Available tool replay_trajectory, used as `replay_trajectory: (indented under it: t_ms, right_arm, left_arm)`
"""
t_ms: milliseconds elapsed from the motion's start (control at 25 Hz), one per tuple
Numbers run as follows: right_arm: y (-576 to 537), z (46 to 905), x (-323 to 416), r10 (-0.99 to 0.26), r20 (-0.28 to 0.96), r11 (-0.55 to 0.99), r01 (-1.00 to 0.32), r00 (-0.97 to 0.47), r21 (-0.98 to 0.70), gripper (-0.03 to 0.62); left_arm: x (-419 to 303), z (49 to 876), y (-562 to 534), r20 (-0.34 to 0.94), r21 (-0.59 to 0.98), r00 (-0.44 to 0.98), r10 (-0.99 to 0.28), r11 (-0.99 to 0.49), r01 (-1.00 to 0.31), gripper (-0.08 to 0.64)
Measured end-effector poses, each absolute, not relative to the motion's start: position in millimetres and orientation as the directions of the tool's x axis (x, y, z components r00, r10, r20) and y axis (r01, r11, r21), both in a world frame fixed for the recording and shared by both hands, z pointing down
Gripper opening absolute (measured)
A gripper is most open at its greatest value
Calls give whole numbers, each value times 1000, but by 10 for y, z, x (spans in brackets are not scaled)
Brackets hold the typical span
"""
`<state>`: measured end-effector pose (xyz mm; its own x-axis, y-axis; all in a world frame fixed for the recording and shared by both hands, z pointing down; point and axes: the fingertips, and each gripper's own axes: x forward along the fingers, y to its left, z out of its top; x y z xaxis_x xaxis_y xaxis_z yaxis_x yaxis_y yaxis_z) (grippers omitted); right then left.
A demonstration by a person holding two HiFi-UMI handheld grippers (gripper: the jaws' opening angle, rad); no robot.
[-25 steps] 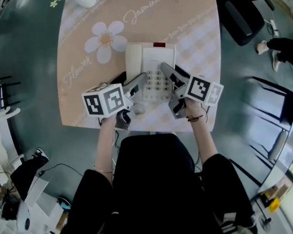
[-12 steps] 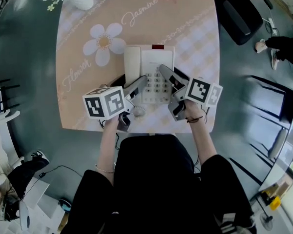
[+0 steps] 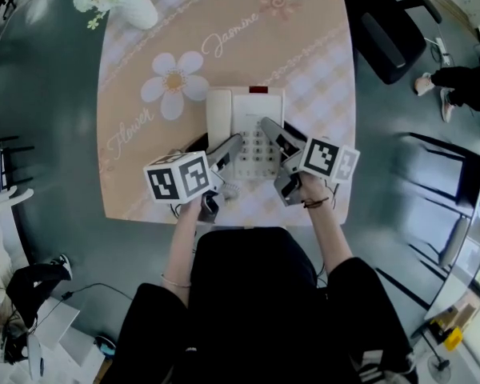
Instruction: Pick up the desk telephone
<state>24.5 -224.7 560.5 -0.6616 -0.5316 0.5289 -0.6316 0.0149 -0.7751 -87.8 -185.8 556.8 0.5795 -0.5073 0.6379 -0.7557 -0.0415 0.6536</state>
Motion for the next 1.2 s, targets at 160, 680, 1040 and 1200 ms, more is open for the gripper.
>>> replay_trajectory:
  t_ms: [160, 680, 1040, 1200]
  right_arm:
    - [-2250, 5550, 240, -533, 532, 21, -639, -658, -769, 233]
    - [-2184, 5199, 212, -536, 508, 49, -626, -674, -778, 233]
    - [-2081, 4810, 241, -552, 483, 86, -623, -680, -778, 233]
    - [-2059, 4567, 232, -564, 455, 129, -618, -689, -776, 233]
  left_arm:
    - [-887, 5518, -1843, 638, 656, 573, -515, -26, -754, 325]
    - [-914, 5164, -1768, 625, 643, 563, -542, -52, -764, 325]
    - [-880, 4788, -1656, 604, 639, 561, -566, -77, -766, 325]
    - [-875, 4559, -1615, 589, 636, 563, -580, -97, -765, 325]
